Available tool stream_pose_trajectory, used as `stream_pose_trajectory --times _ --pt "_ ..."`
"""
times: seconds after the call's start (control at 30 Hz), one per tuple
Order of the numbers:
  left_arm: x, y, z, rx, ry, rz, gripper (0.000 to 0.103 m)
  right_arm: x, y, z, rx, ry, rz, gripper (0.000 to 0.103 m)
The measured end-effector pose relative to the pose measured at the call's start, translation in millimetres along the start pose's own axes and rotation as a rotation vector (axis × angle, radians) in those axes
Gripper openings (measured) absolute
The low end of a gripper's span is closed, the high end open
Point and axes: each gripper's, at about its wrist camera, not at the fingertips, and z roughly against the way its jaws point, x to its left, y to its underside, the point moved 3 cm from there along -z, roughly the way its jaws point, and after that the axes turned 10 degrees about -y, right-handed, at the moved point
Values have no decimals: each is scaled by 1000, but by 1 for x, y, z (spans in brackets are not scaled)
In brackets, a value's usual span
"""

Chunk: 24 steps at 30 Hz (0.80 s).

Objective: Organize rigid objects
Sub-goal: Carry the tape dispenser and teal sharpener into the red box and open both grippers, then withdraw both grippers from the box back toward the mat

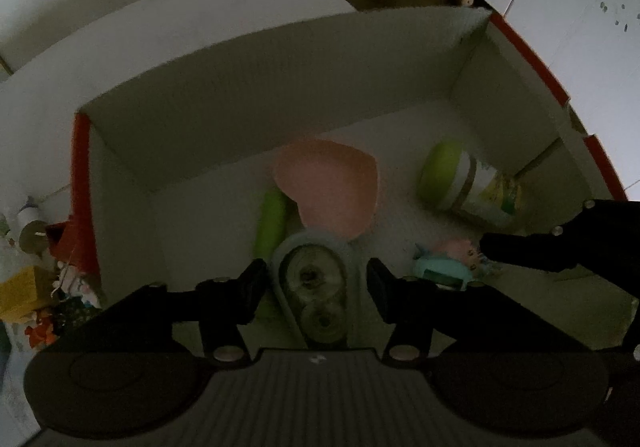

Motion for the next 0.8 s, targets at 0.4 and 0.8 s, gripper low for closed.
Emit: stream_pose_trajectory --times 0.4,0.8 --pt "7 12 37 -95 -1 1 63 6 3 22 -39 23 -12 50" --pt "10 22 82 -211 3 17 63 19 0 55 -128 21 -27 66"
